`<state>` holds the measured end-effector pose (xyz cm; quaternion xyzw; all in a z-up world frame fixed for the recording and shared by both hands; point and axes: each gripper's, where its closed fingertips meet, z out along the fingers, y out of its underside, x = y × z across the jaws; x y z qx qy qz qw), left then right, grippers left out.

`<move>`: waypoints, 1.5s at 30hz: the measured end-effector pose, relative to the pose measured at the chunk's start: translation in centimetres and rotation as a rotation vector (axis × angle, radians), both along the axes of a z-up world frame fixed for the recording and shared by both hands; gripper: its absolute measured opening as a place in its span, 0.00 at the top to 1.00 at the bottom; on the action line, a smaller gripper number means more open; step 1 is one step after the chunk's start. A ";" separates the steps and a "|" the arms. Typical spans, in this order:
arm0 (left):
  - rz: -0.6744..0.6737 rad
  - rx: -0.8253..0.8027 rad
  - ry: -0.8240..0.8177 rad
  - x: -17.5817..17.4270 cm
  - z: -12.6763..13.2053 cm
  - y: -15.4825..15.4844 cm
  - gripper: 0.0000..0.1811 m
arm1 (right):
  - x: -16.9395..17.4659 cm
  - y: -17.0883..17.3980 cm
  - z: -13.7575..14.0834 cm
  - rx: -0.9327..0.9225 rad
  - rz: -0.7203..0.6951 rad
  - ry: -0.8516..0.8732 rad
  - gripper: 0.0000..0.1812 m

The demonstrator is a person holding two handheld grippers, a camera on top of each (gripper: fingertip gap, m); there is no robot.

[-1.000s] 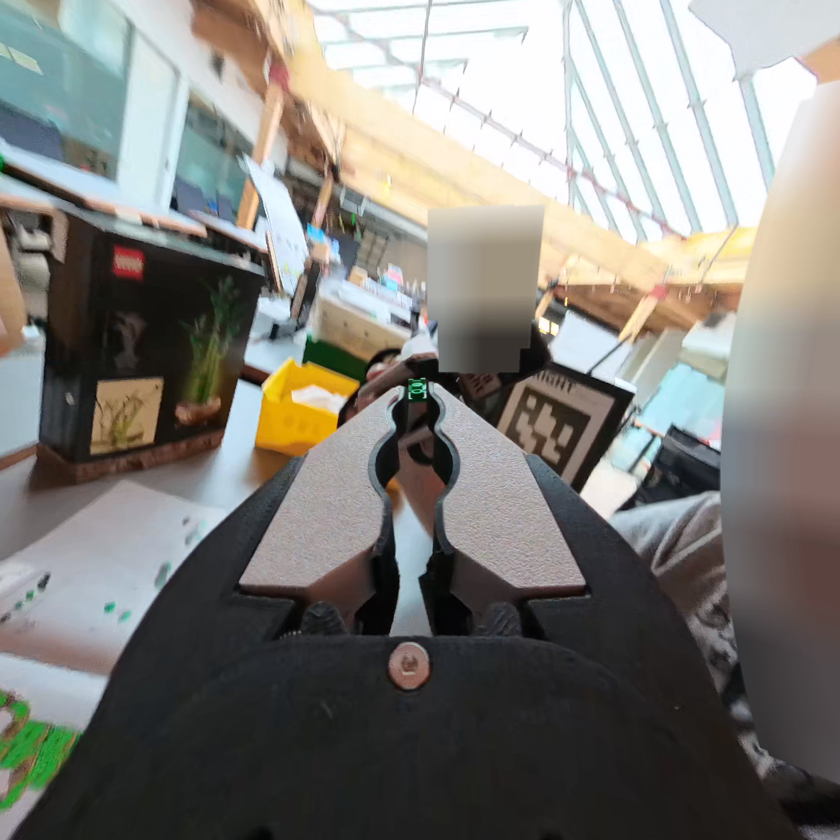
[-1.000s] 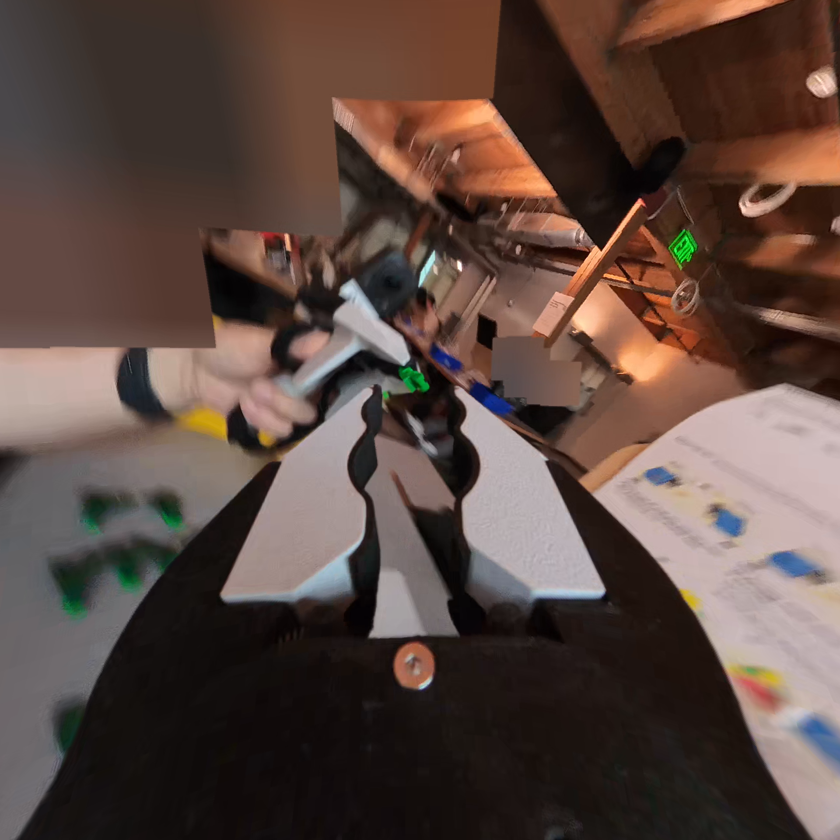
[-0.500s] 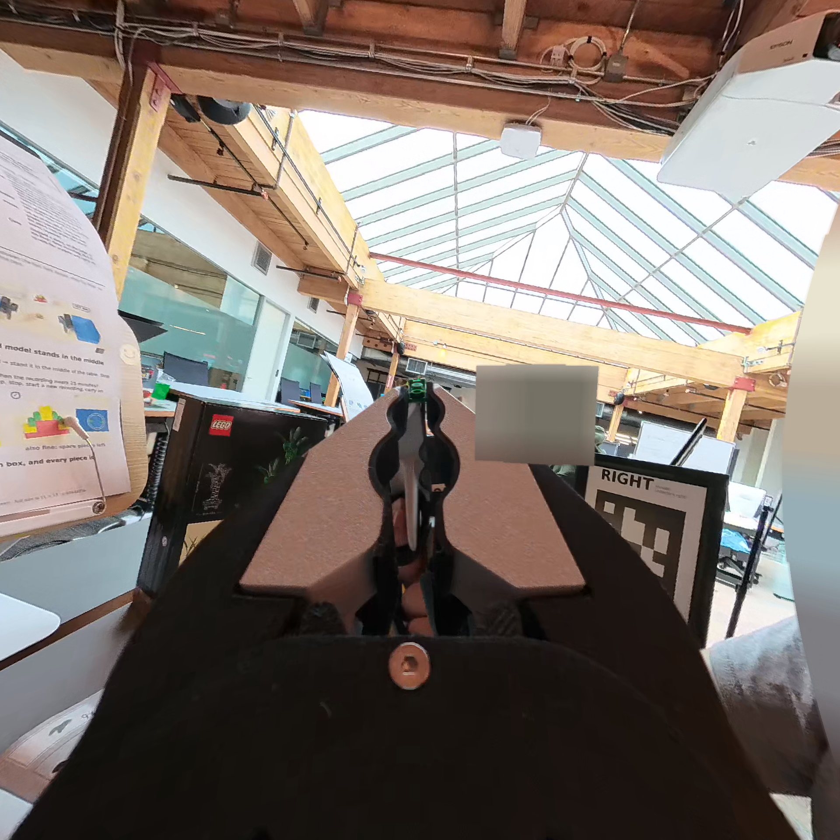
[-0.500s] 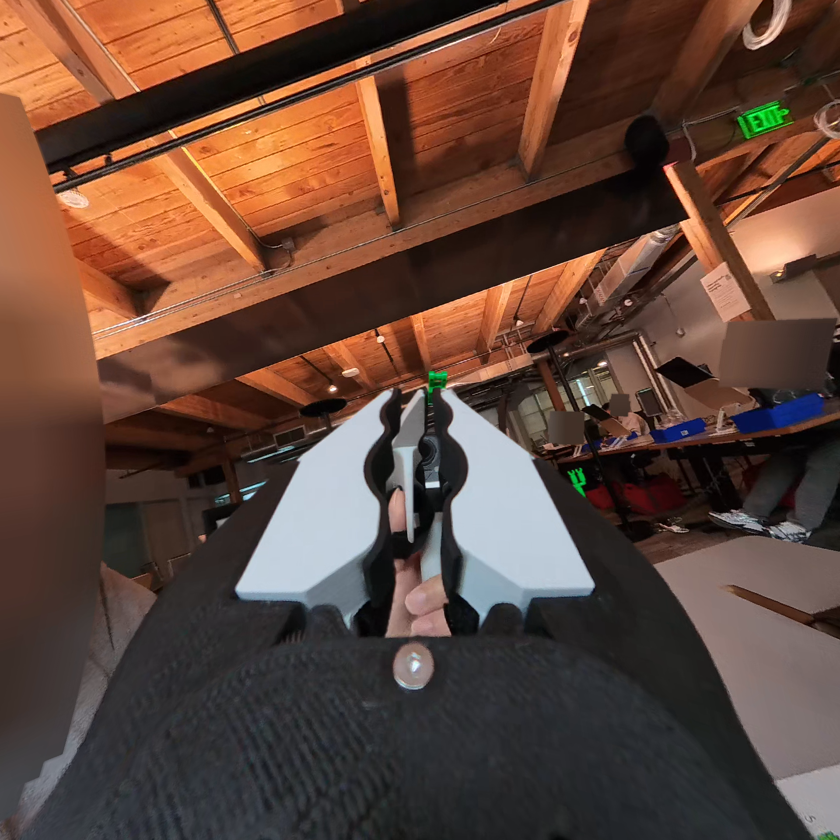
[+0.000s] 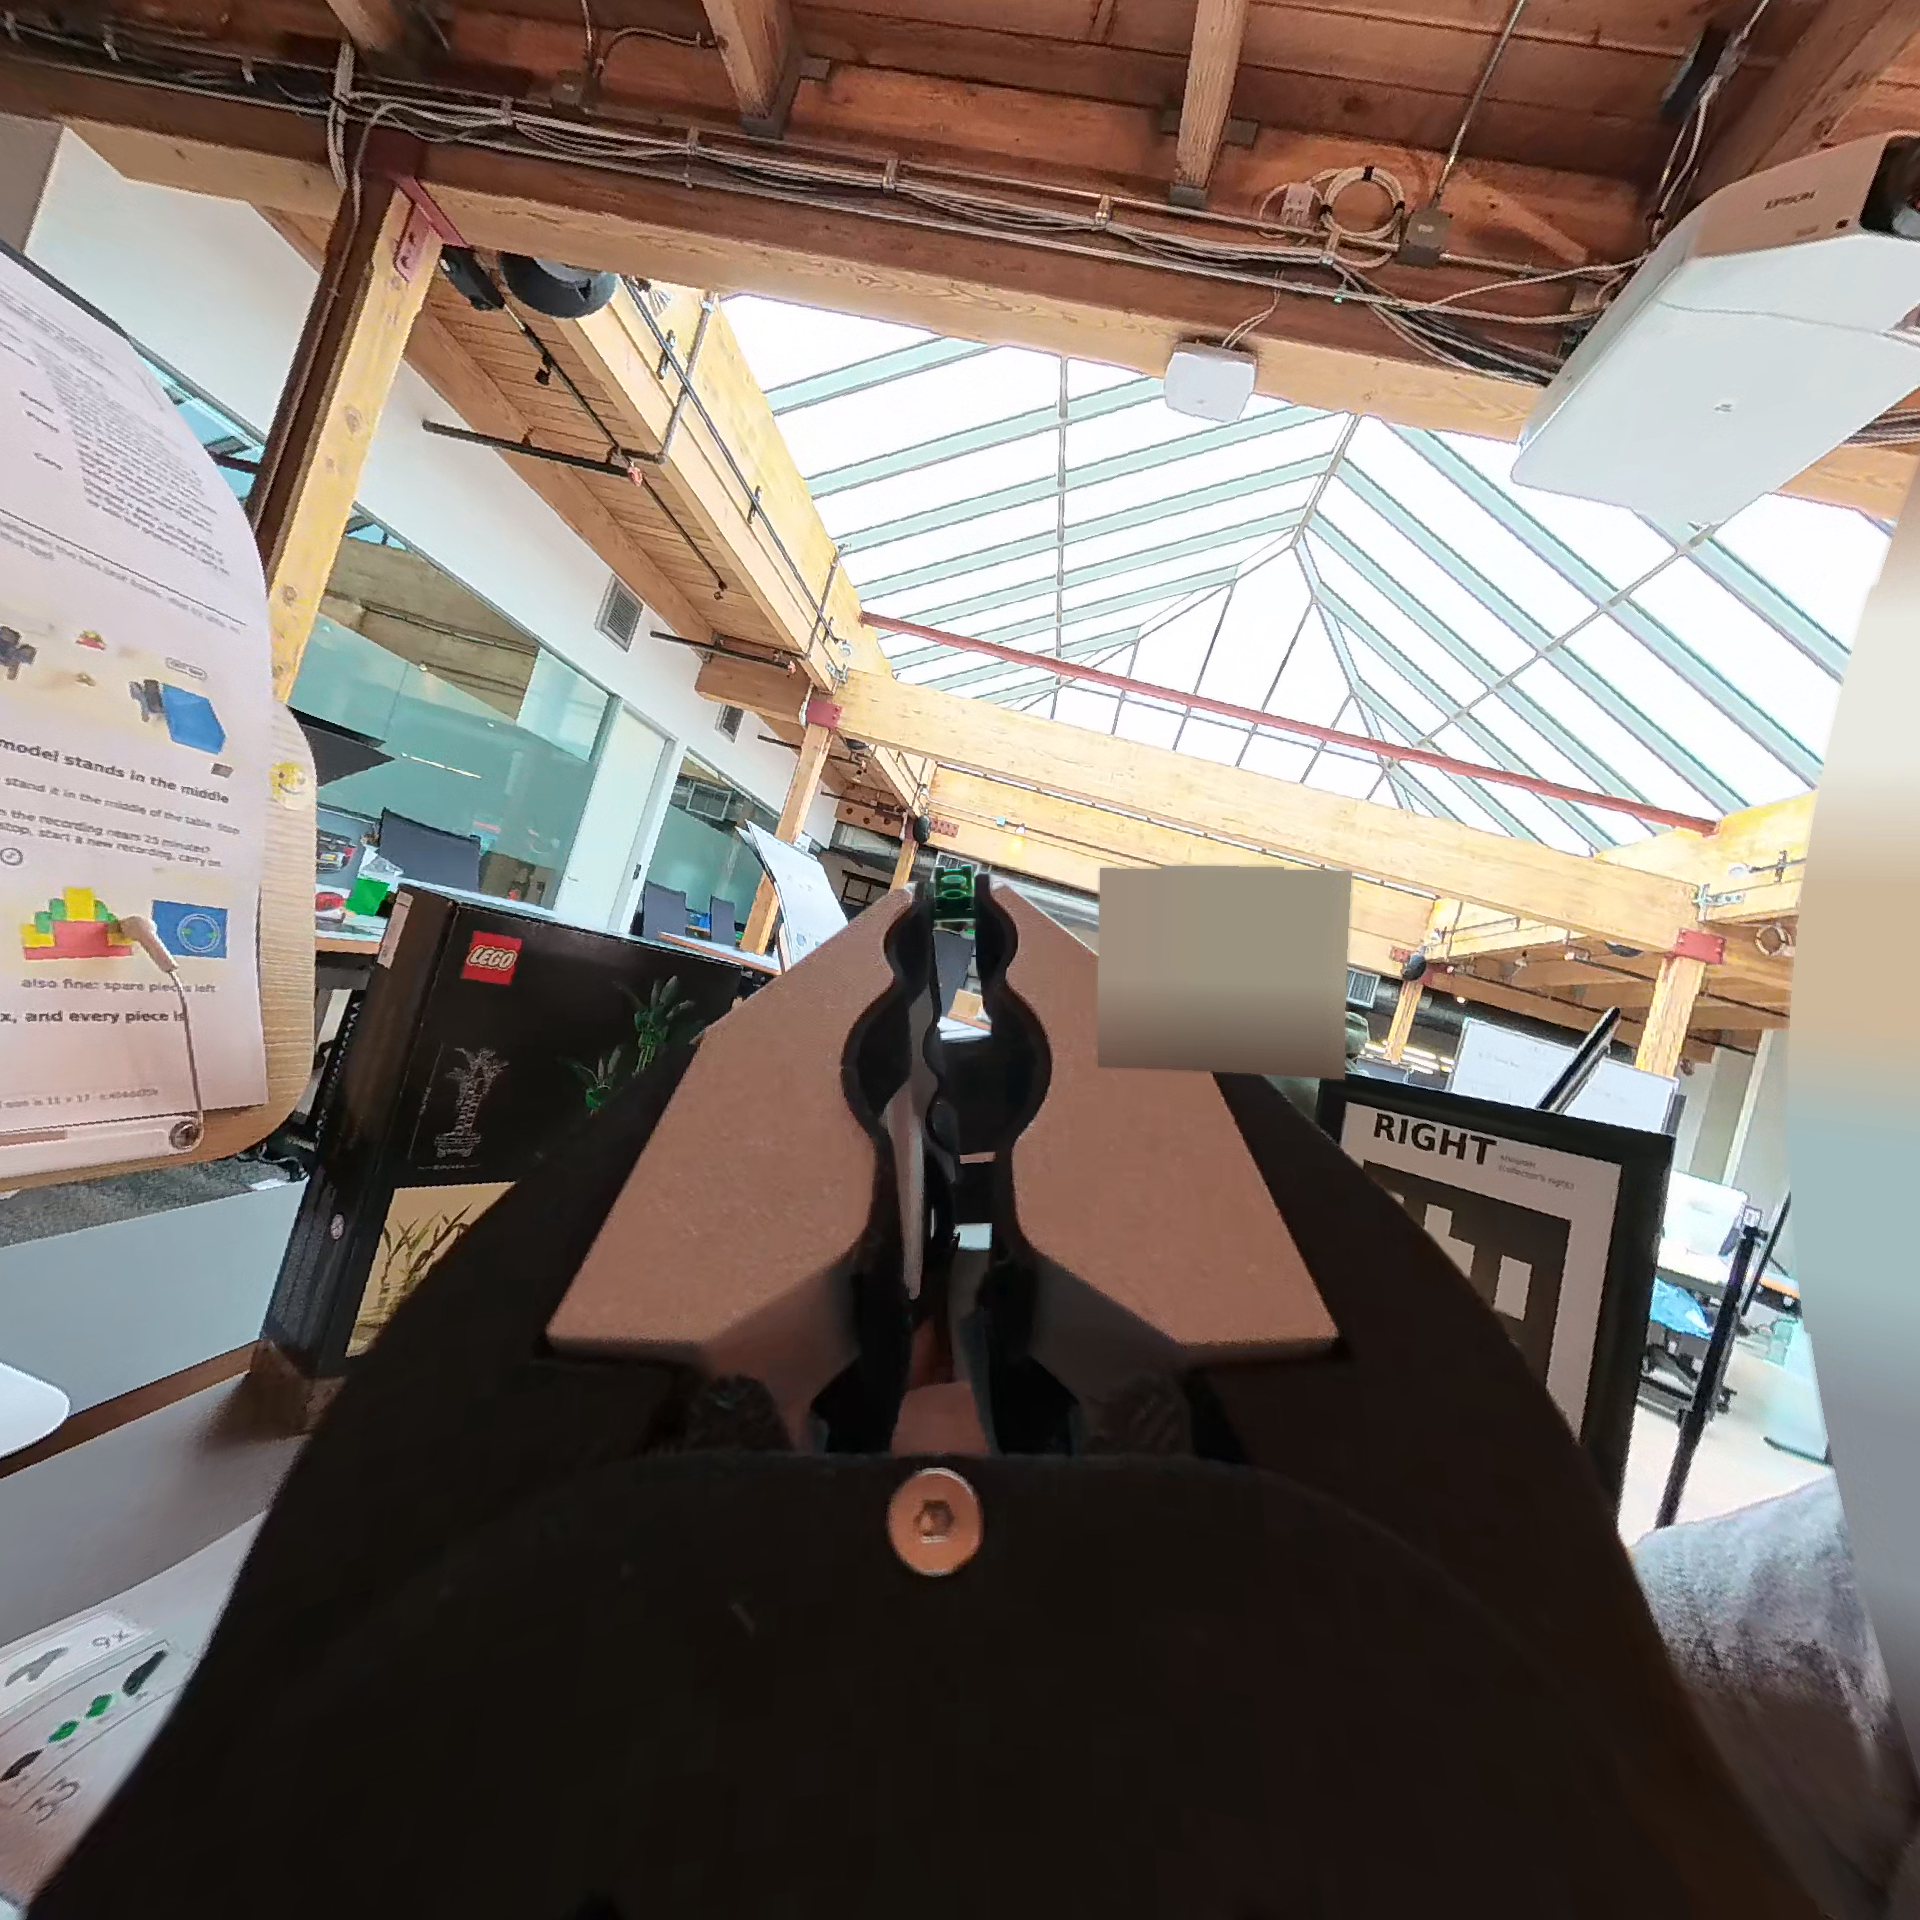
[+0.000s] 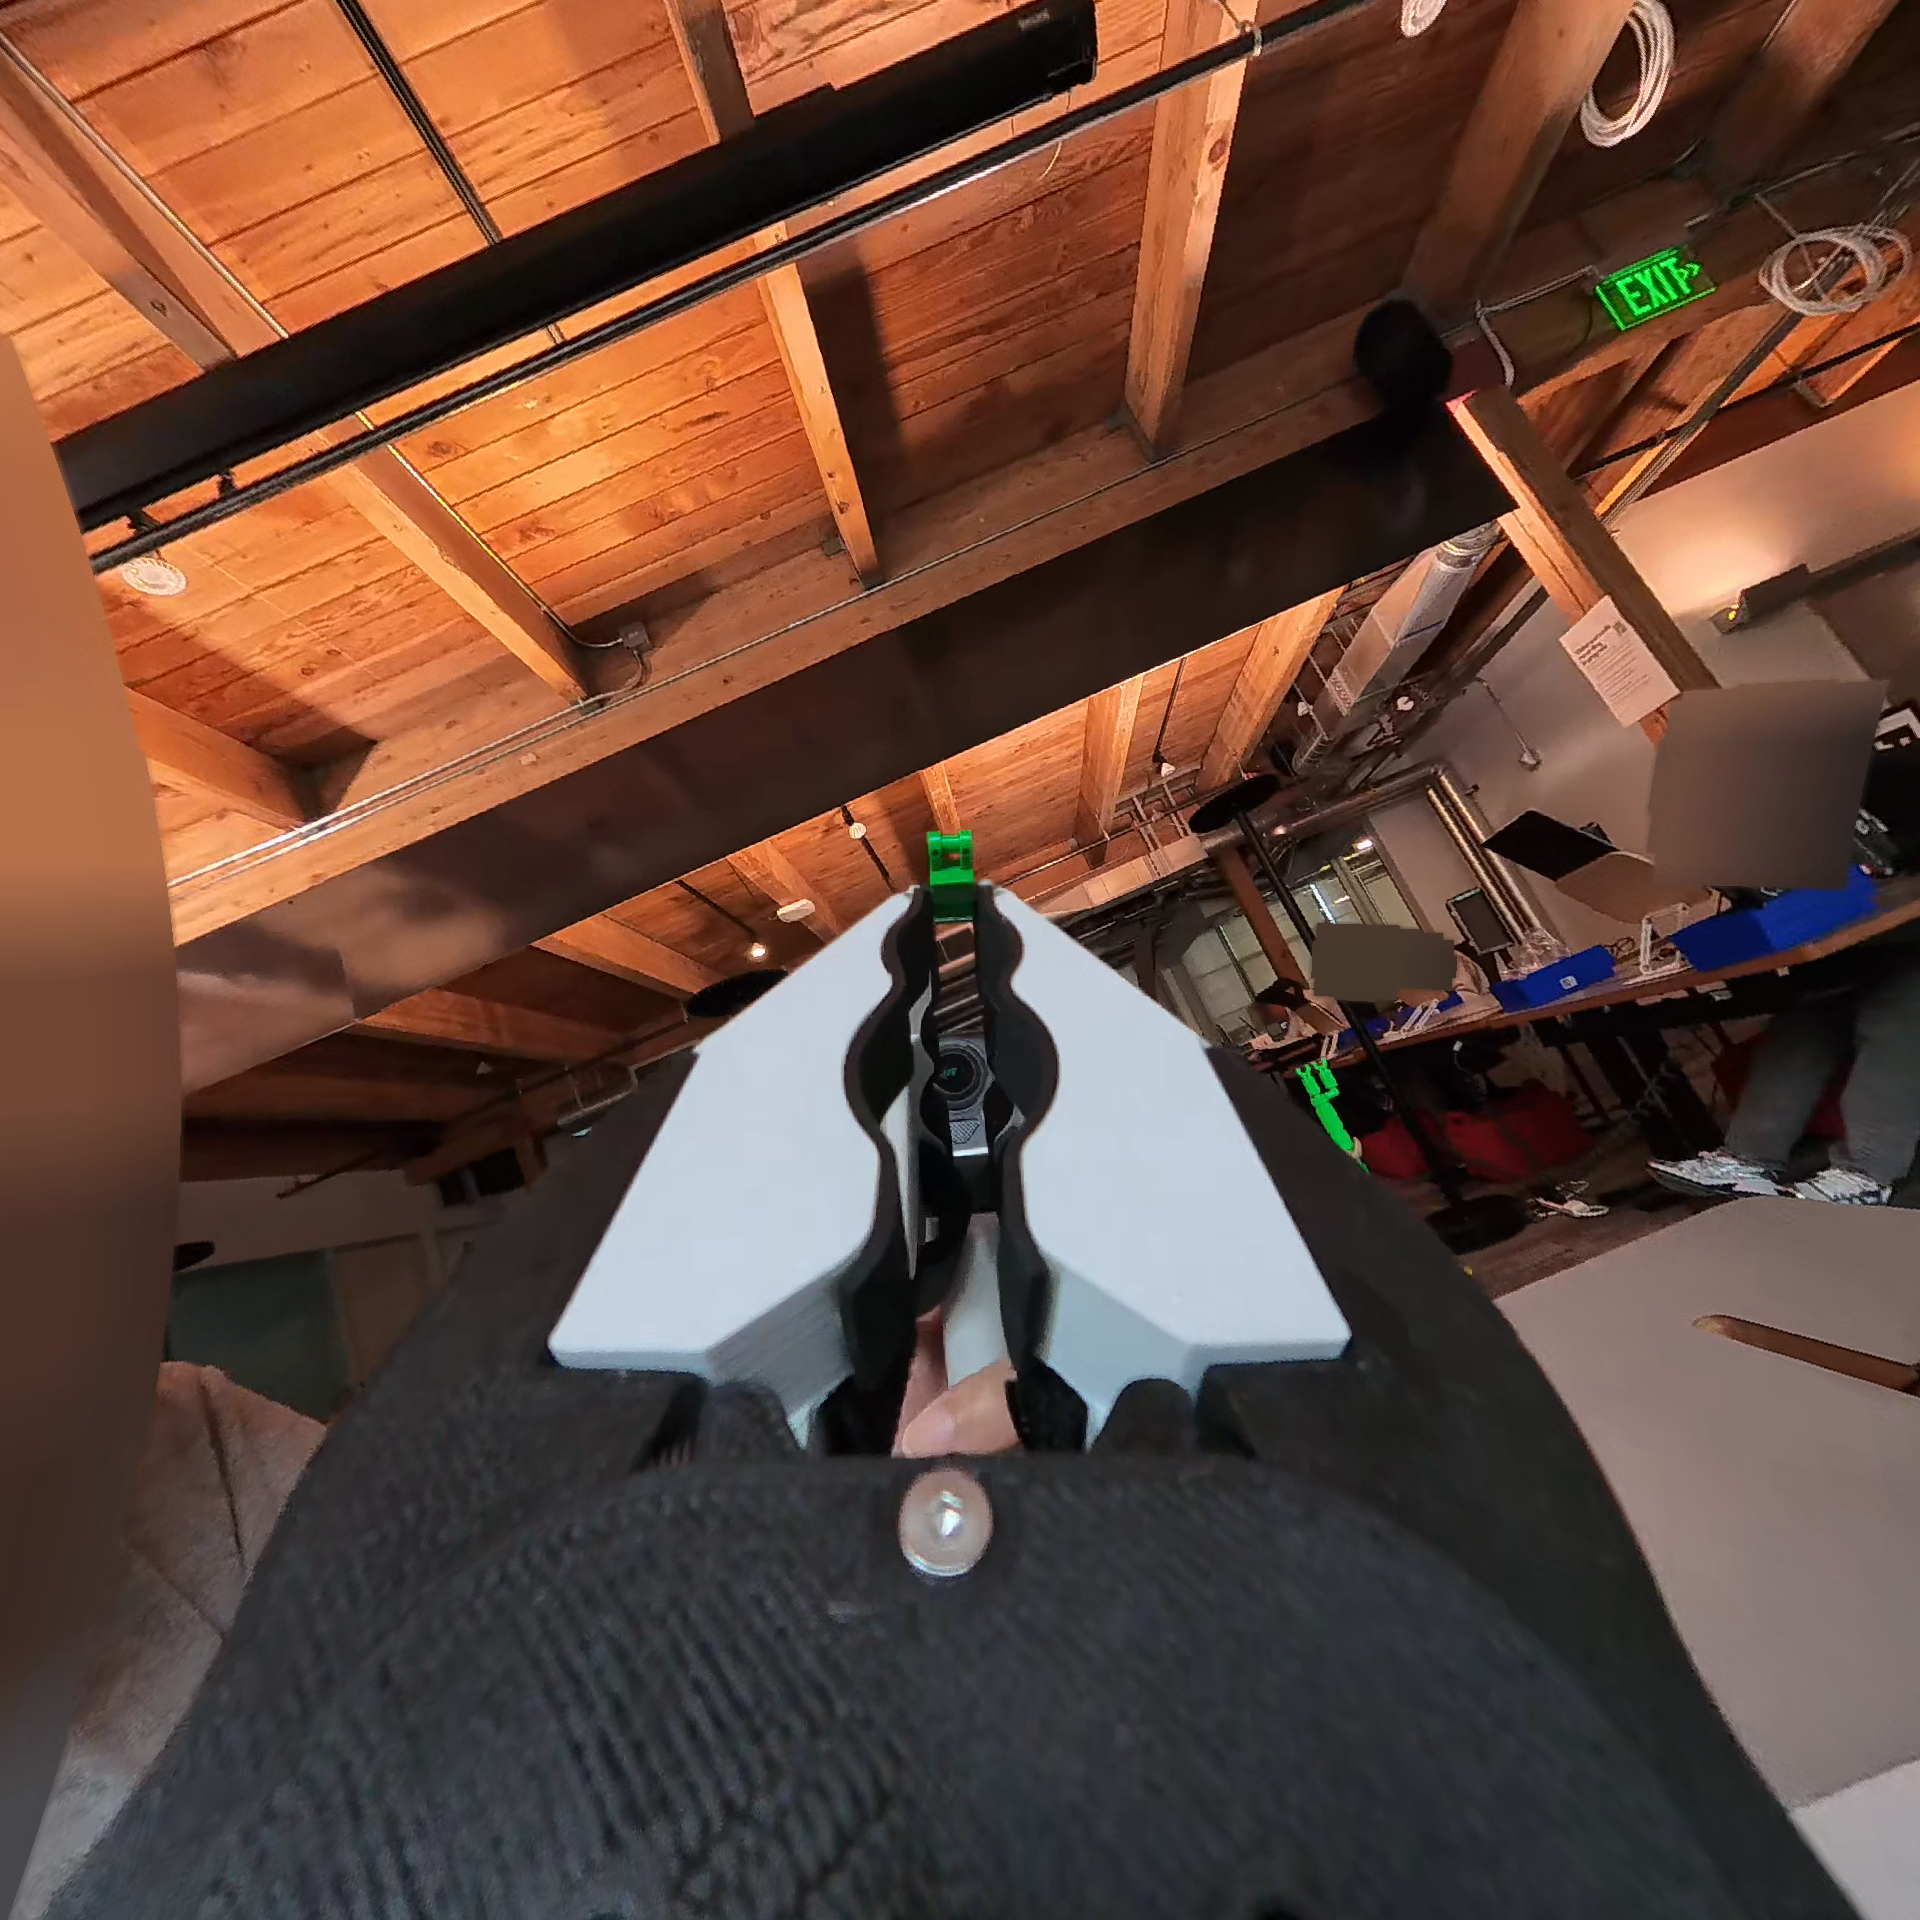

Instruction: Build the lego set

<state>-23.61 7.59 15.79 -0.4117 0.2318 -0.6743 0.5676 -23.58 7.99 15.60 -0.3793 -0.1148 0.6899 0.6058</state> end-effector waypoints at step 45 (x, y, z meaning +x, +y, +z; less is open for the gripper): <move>-0.415 -0.049 1.917 -0.6 -29.0 -4.9 0.86 | 13.5 -0.2 4.4 0.279 -0.397 -0.486 0.97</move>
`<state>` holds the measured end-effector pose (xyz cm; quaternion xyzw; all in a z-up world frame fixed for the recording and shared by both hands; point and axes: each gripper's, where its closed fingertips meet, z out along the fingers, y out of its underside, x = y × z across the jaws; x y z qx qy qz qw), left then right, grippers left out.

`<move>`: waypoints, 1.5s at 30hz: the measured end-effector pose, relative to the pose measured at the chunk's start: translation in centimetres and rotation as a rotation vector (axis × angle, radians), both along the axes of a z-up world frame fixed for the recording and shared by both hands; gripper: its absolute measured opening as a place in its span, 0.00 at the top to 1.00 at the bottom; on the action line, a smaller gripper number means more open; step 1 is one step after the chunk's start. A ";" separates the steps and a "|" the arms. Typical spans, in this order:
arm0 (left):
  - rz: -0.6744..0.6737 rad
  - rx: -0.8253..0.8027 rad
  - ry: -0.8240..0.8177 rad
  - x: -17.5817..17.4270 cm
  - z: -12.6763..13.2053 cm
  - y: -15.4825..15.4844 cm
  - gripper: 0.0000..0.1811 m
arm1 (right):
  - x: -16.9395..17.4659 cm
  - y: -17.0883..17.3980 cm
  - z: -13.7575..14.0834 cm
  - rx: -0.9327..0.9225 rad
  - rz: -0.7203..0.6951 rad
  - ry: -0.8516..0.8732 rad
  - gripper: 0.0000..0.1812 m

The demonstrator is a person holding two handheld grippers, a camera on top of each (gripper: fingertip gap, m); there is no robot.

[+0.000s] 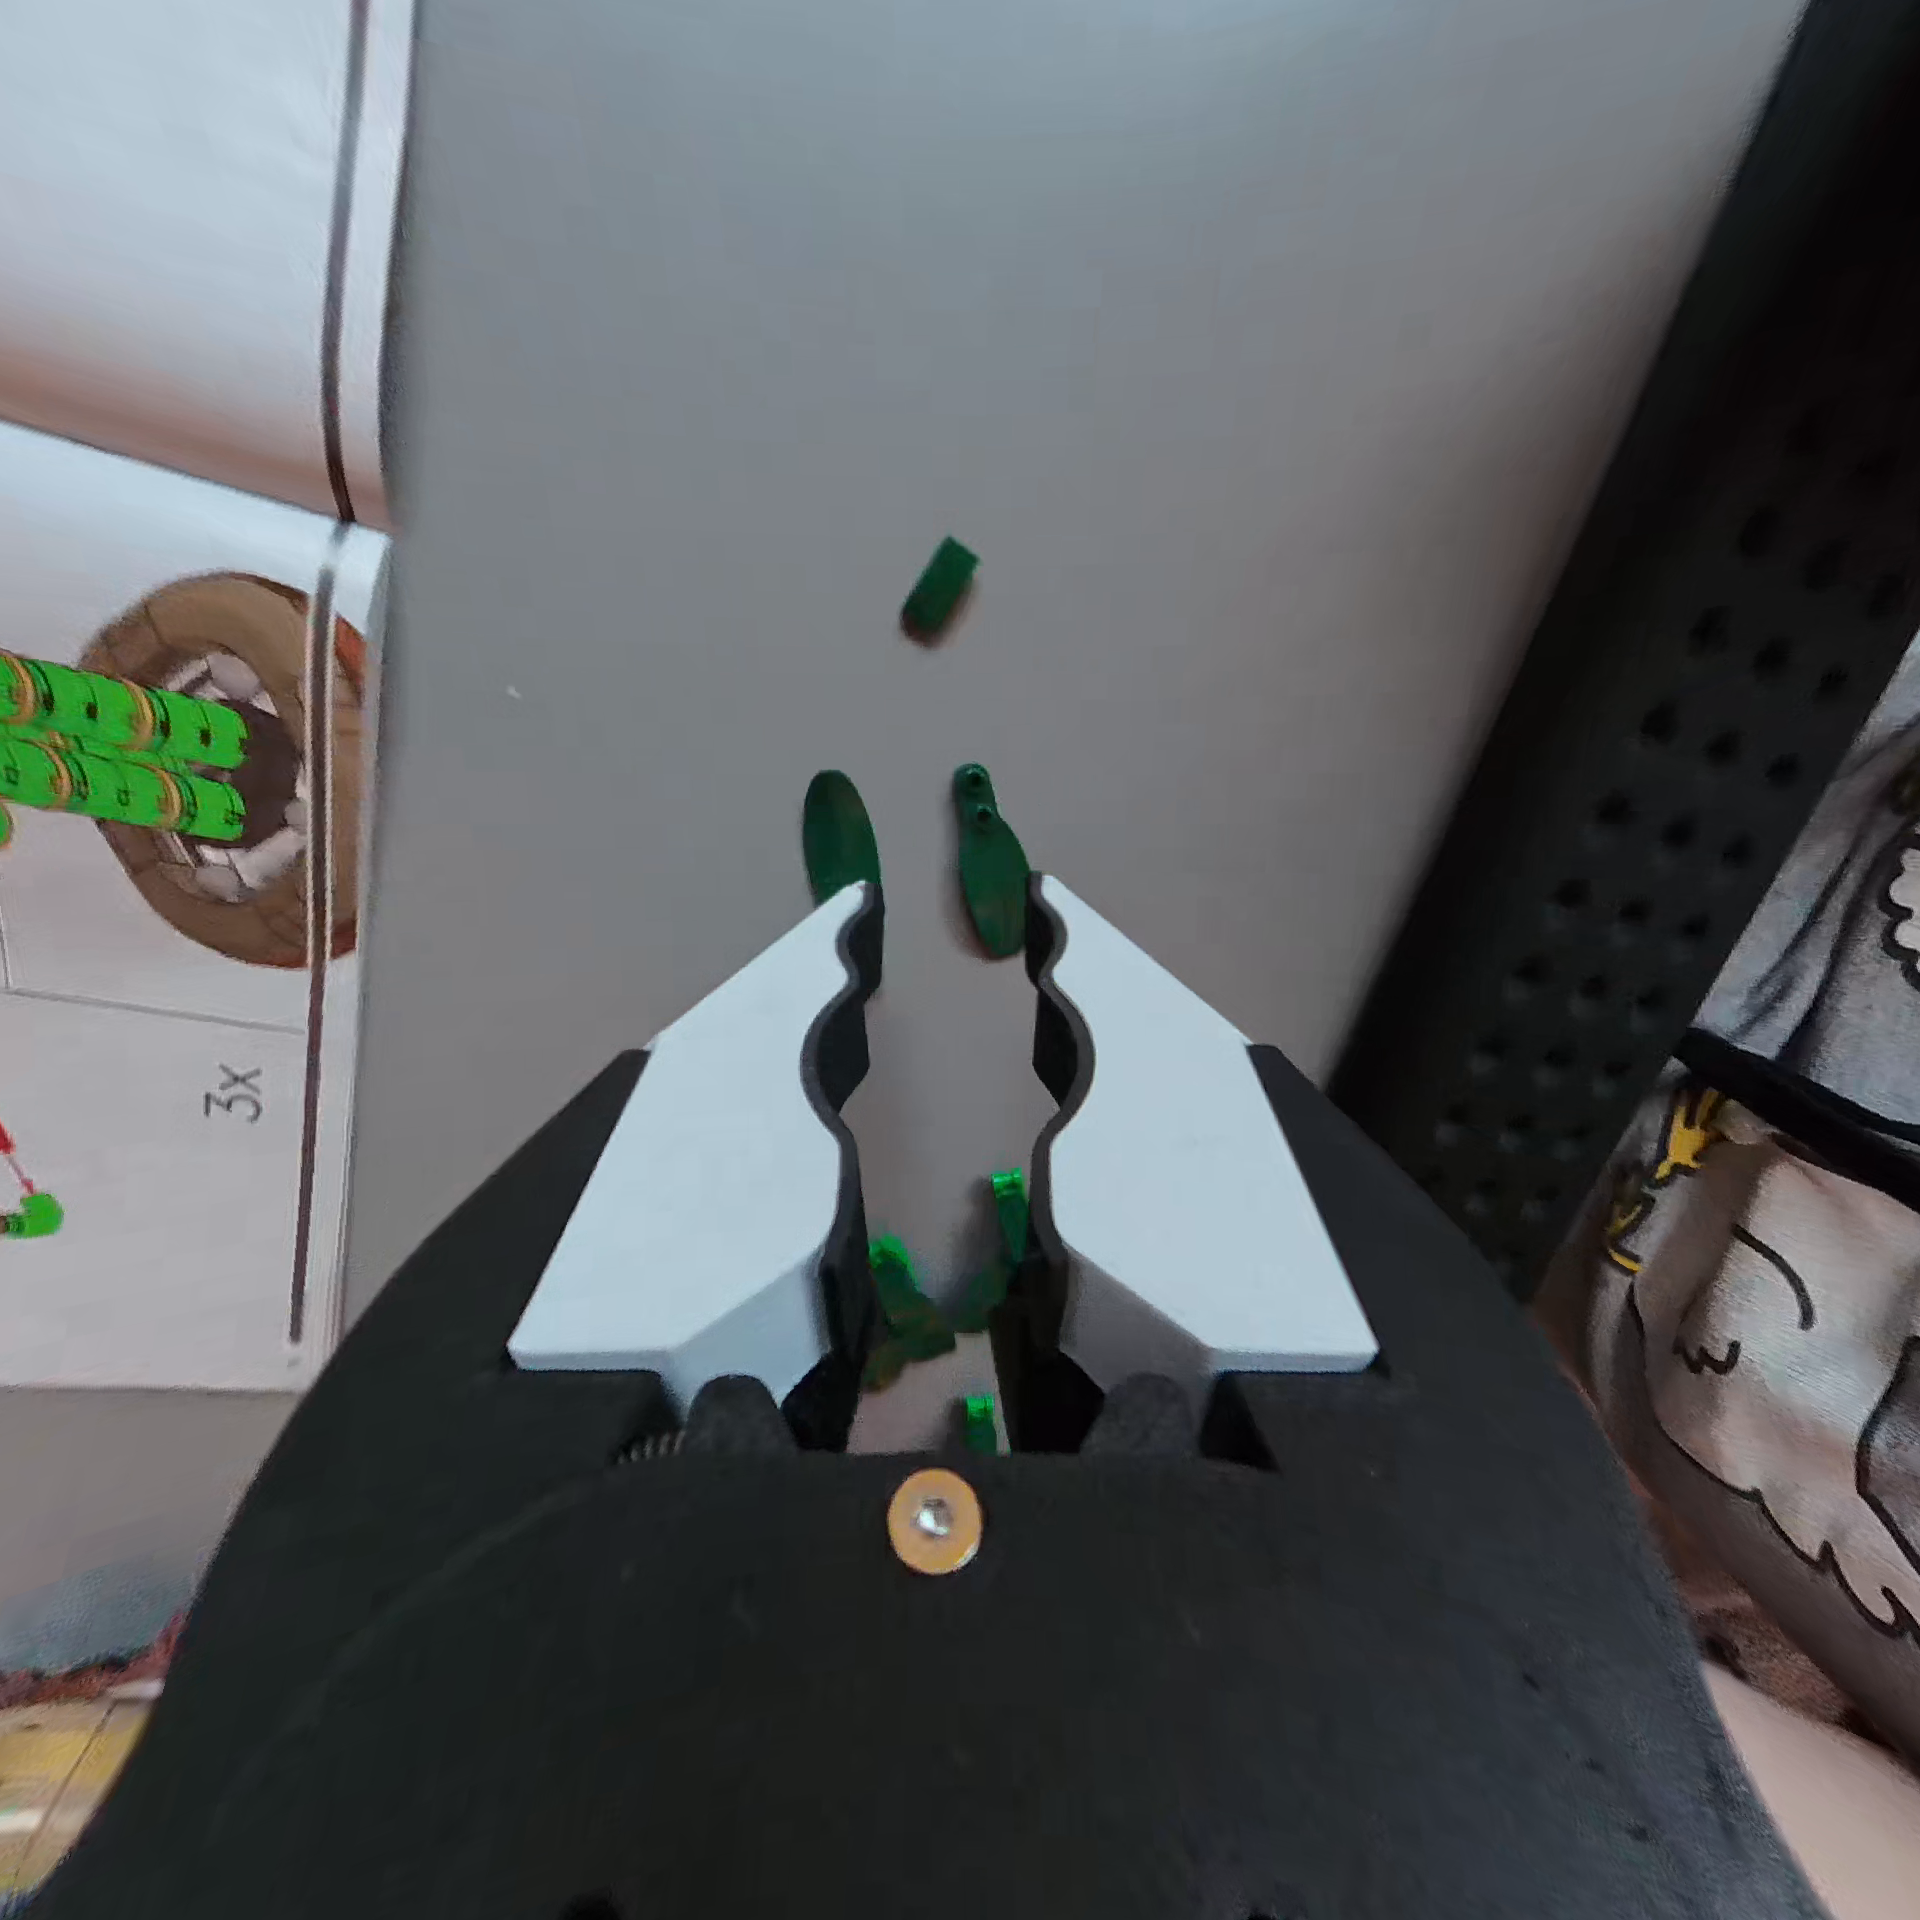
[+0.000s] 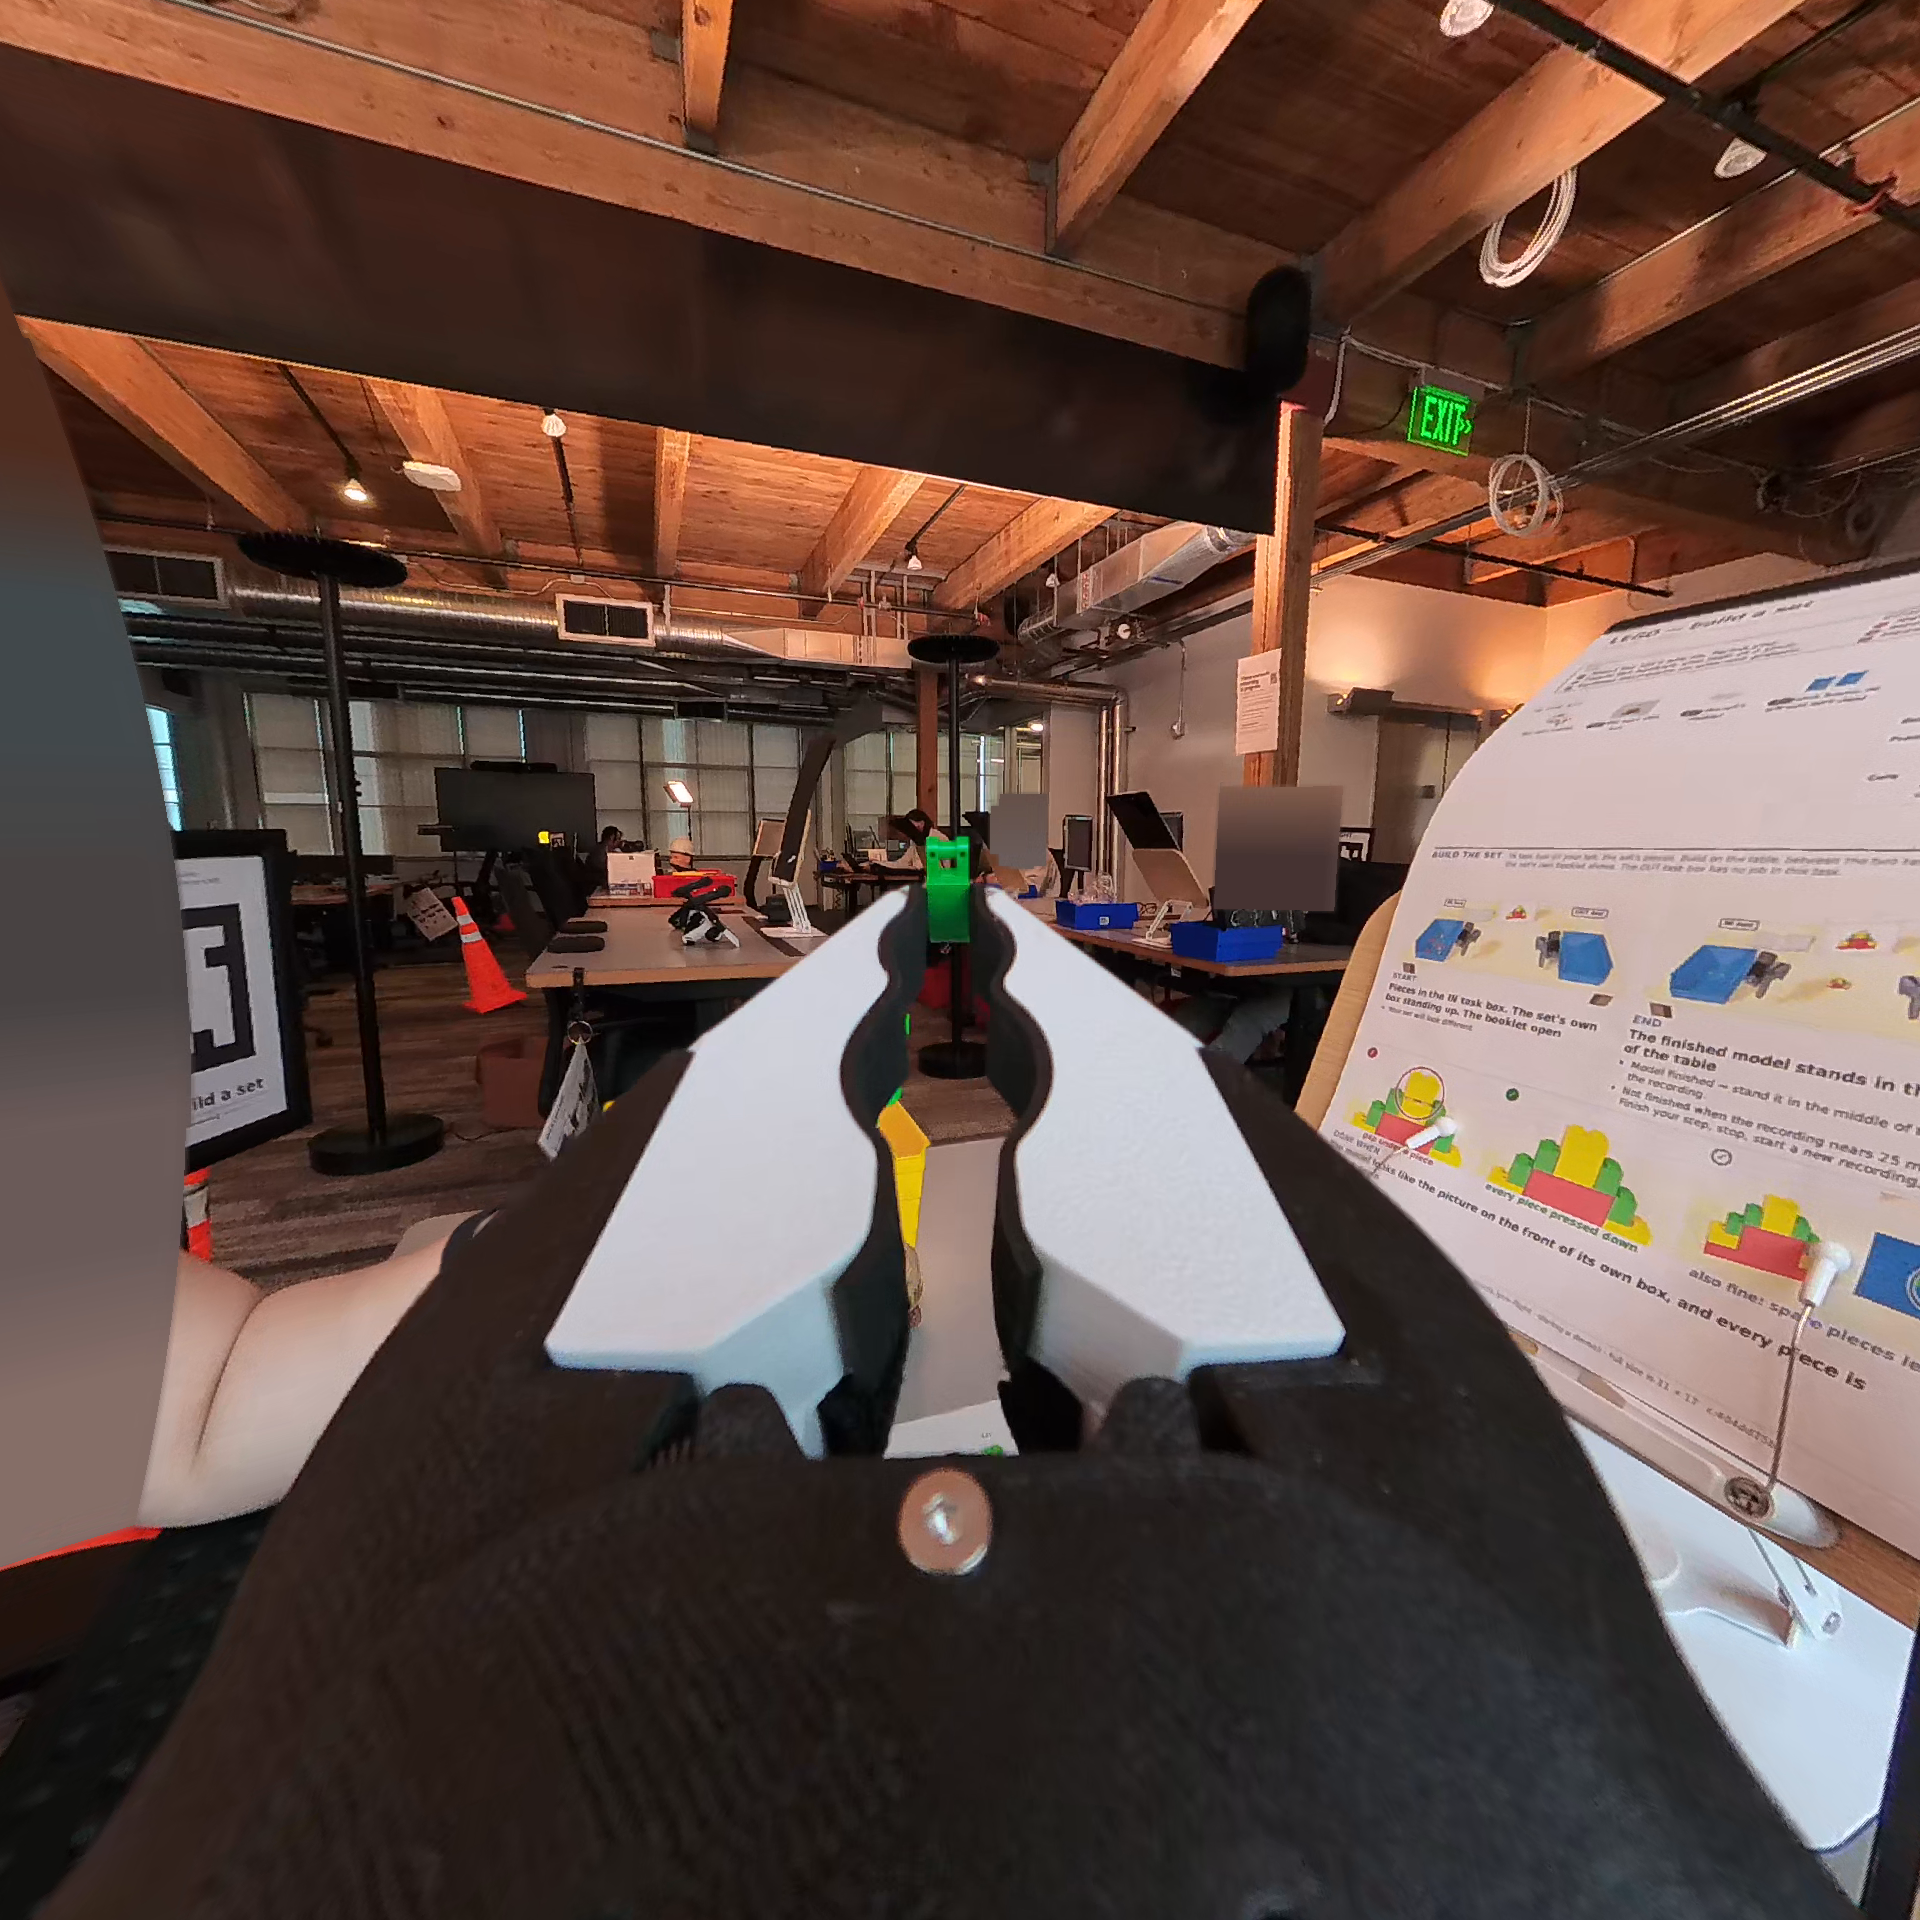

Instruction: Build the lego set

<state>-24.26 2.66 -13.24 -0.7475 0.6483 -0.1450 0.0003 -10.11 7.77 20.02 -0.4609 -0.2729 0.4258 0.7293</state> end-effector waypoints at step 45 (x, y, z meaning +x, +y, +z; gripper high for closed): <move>0.254 -0.190 -1.187 1.3 20.3 6.8 0.97 | -8.0 3.5 -9.5 -0.411 0.346 -0.178 0.97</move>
